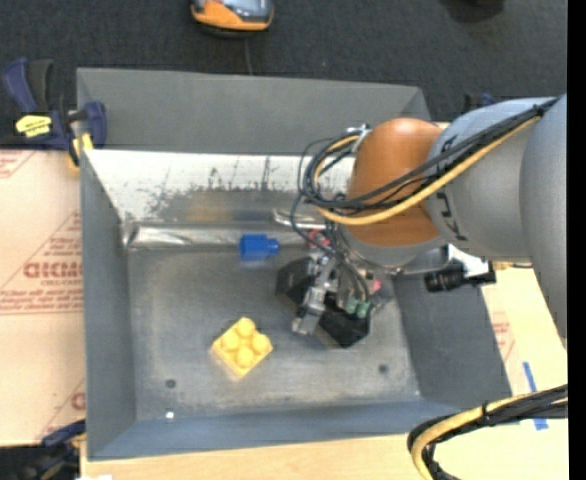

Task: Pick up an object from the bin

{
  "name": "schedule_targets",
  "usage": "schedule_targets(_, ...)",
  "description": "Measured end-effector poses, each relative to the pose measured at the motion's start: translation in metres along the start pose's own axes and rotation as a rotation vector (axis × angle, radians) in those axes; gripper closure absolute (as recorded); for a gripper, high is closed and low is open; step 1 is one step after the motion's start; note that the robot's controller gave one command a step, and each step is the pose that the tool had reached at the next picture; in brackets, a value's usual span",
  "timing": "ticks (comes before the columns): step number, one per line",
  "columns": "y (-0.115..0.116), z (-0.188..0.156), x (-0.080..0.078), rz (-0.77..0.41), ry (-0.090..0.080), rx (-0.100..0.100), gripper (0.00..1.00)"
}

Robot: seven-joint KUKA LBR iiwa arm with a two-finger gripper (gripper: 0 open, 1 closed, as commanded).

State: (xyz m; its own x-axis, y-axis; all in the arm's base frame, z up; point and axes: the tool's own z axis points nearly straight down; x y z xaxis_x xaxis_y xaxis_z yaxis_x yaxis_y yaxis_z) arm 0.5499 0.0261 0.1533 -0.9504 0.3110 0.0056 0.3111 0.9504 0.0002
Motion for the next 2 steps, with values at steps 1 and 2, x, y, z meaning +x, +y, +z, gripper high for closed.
schedule_targets(1, 0.0, -0.013, 0.001, -0.003, 0.003, 0.0, 1.0)
schedule_targets(2, 0.0, -0.025, 0.001, -0.004, 0.002, 0.0, 1.0)
